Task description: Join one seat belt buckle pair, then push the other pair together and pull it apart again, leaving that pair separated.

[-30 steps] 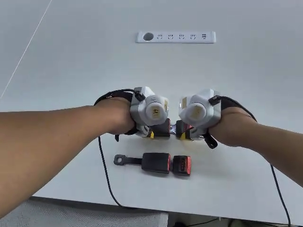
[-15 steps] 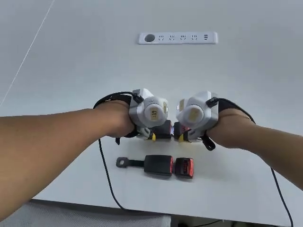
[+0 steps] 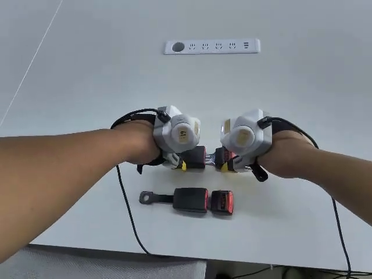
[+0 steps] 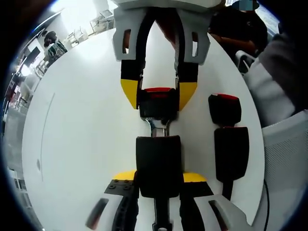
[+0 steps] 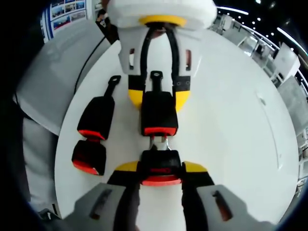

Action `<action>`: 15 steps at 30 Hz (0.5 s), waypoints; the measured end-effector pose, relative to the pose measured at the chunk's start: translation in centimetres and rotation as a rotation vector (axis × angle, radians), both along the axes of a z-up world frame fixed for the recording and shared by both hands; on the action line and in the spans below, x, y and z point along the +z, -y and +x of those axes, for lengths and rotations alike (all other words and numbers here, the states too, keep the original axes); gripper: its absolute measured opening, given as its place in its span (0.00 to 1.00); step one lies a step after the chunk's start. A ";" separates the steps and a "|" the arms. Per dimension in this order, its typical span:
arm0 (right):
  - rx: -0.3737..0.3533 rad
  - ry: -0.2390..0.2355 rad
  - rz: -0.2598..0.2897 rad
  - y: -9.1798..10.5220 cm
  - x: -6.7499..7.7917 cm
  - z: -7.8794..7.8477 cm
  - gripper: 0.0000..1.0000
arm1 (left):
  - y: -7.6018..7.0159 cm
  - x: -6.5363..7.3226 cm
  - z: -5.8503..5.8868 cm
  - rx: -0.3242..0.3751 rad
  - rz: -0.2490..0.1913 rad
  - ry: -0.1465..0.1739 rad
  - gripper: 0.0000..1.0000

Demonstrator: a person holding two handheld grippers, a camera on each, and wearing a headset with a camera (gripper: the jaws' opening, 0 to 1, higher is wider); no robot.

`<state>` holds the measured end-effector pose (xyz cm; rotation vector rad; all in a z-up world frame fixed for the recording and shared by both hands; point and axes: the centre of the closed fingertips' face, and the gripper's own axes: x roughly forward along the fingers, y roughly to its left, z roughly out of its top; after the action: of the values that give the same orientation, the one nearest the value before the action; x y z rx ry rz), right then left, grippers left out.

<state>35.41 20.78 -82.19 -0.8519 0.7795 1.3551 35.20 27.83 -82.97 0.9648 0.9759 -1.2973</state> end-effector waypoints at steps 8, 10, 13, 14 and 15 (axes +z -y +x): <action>-0.030 -0.001 -0.010 3.2 -0.2 -0.4 0.32 | 0.0 0.0 0.0 0.001 0.007 0.000 0.32; -0.042 0.006 -0.012 4.2 -0.2 -0.6 0.32 | 0.0 0.1 -0.1 0.000 0.004 0.002 0.33; -0.059 0.013 -0.018 5.7 -0.2 -0.6 0.32 | -0.1 0.1 -0.1 0.005 -0.003 0.002 0.33; -0.076 0.008 -0.018 6.5 -0.2 -0.6 0.32 | -0.1 0.1 -0.1 0.005 -0.002 0.004 0.33; -0.076 0.010 -0.021 6.9 -0.2 -0.6 0.32 | -0.1 0.1 -0.2 0.005 0.000 0.004 0.33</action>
<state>34.84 13.86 -82.38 -0.8368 0.8114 1.2765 34.97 27.90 -82.82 0.9641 0.9751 -1.2903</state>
